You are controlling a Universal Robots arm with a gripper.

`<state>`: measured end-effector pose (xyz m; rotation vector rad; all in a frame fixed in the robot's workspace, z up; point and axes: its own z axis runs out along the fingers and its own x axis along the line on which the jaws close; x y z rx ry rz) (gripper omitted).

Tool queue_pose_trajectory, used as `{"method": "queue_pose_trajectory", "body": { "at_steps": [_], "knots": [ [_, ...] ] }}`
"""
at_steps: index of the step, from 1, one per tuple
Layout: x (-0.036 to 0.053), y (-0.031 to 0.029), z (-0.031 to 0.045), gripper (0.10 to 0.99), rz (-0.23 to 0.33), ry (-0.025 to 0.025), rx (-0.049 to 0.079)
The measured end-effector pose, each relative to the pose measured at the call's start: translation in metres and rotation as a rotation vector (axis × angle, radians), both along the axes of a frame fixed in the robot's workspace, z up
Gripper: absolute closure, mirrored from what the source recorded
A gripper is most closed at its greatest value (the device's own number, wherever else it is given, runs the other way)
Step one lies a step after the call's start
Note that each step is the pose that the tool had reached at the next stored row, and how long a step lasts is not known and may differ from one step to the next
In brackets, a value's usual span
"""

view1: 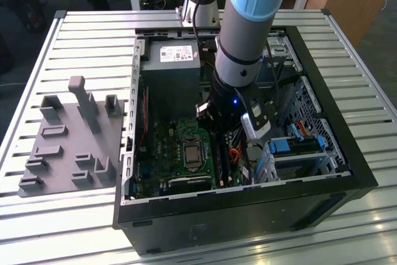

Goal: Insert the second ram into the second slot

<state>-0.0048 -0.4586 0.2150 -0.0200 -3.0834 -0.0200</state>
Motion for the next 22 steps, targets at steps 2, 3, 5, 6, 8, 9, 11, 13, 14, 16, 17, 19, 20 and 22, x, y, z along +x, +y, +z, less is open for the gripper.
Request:
{"method": "queue_pose_trajectory", "body": {
  "at_steps": [2, 3, 5, 6, 8, 9, 11, 13, 14, 16, 17, 19, 20, 22],
  "knots": [
    [0.0000, 0.0000, -0.0001, 0.937, 0.000, 0.0000, 0.000],
    [0.0000, 0.0000, -0.0001, 0.937, 0.000, 0.0001, 0.000],
    [0.0000, 0.0000, -0.0001, 0.875, 0.000, 0.0000, 0.000],
    [0.0000, 0.0000, -0.0002, 0.875, 0.000, 0.0000, 0.000],
    [0.0000, 0.0000, 0.0000, 0.875, 0.000, 0.0000, 0.000],
    [0.0000, 0.0000, 0.0008, 0.875, 0.000, 0.0001, 0.000],
    [0.0000, 0.0000, 0.0037, 0.875, 0.000, 0.0000, 0.000],
    [0.0000, 0.0000, 0.0079, 0.875, 0.000, 0.0000, 0.000],
    [0.0000, 0.0000, 0.0105, 0.875, 0.000, 0.0000, 0.000],
    [0.0000, 0.0000, 0.0150, 0.875, 0.000, 0.0000, 0.000],
    [0.0000, 0.0000, 0.0163, 0.875, 0.000, 0.0000, 0.000],
    [0.0000, 0.0000, 0.0163, 0.890, 0.000, -0.0001, 0.000],
    [0.0000, 0.0001, 0.0163, 0.961, 0.000, 0.0000, 0.000],
    [0.0001, 0.0001, 0.0158, 0.961, 0.000, -0.0001, 0.000]
  ]
}}
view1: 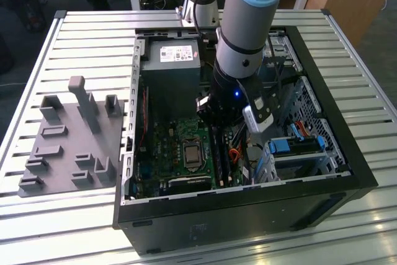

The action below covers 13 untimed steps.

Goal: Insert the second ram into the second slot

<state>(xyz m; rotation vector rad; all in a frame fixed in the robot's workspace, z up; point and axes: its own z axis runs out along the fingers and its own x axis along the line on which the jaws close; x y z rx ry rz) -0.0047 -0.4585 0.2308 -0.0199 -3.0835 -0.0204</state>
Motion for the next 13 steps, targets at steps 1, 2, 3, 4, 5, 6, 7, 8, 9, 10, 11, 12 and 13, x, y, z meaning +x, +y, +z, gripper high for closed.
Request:
{"method": "queue_pose_trajectory", "body": {
  "at_steps": [1, 2, 3, 4, 5, 6, 7, 8, 9, 10, 11, 12, 13],
  "knots": [
    [0.0000, 0.0000, -0.0006, 0.961, 0.000, 0.0000, 0.000],
    [0.0000, 0.0000, -0.0016, 0.961, 0.000, 0.0000, 0.000],
    [0.0000, 0.0000, -0.0025, 0.961, 0.000, 0.0000, 0.000],
    [0.0000, 0.0000, -0.0037, 0.961, 0.000, 0.0000, 0.000],
    [0.0000, 0.0000, -0.0053, 0.961, 0.000, -0.0001, 0.000],
    [0.0000, 0.0000, -0.0067, 0.961, 0.000, -0.0001, 0.000],
    [0.0000, 0.0000, -0.0080, 0.961, 0.000, -0.0002, 0.000],
    [0.0000, 0.0000, -0.0093, 0.961, 0.000, -0.0001, 0.000],
    [-0.0001, -0.0001, -0.0102, 0.961, 0.000, 0.0000, 0.000],
    [-0.0001, -0.0001, -0.0108, 0.961, 0.000, 0.0002, 0.000],
    [-0.0001, -0.0001, -0.0114, 0.961, 0.000, 0.0002, 0.000],
    [-0.0001, -0.0001, -0.0119, 0.961, 0.000, 0.0003, 0.000],
    [-0.0001, -0.0001, -0.0126, 0.961, 0.000, 0.0002, 0.000]
  ]
}}
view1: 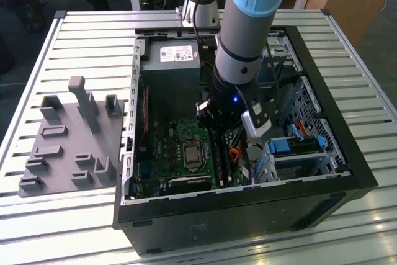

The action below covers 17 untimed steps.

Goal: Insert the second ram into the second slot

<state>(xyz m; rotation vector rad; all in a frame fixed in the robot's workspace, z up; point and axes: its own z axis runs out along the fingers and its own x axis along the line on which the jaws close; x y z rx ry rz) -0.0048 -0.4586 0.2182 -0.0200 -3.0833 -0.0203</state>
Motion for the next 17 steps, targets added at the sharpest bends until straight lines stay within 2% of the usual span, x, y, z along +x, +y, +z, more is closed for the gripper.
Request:
{"method": "queue_pose_trajectory", "body": {
  "at_steps": [5, 9, 11, 14, 17],
  "knots": [
    [0.0000, -0.0001, -0.0044, 0.961, 0.000, 0.0003, -0.001],
    [0.0000, 0.0001, -0.0038, 0.961, 0.000, -0.0003, 0.001],
    [0.0001, 0.0005, -0.0003, 0.961, 0.000, -0.0012, 0.004],
    [0.0000, 0.0001, 0.0101, 0.961, 0.000, -0.0003, 0.001],
    [0.0000, 0.0001, 0.0137, 0.961, 0.000, -0.0002, 0.001]
  ]
}}
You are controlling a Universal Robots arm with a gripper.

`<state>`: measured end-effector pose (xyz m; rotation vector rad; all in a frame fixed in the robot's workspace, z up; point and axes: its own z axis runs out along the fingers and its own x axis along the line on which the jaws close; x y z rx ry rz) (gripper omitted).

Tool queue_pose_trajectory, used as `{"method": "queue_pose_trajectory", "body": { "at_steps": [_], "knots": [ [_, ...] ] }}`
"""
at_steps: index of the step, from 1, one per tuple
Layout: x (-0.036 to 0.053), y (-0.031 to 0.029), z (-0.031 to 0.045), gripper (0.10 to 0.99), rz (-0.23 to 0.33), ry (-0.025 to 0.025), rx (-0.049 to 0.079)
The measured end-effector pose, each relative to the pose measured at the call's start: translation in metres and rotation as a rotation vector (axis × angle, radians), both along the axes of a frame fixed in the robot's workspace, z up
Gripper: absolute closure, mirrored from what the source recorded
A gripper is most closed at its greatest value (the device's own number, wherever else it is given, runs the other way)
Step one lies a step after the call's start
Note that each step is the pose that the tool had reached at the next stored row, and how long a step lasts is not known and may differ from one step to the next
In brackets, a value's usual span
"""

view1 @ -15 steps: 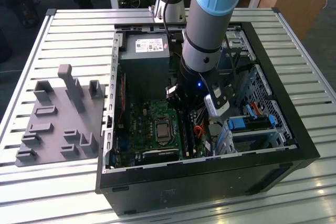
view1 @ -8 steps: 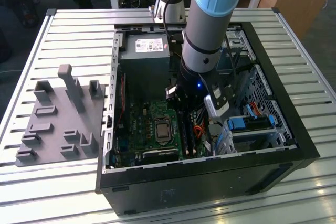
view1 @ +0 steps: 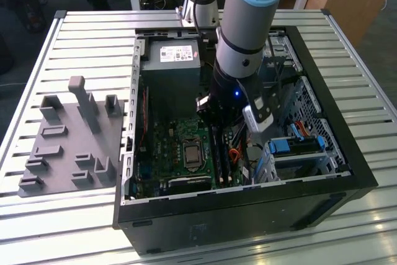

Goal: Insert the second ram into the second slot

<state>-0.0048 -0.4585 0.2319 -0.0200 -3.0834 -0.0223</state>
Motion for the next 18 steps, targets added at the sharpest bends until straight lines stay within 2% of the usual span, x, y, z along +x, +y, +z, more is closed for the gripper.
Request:
{"method": "queue_pose_trajectory", "body": {
  "at_steps": [8, 18],
  "knots": [
    [0.0000, 0.0000, 0.0073, 0.961, 0.000, 0.0020, 0.000],
    [0.0000, 0.0000, 0.0095, 0.961, 0.000, 0.0036, 0.000]
  ]
}}
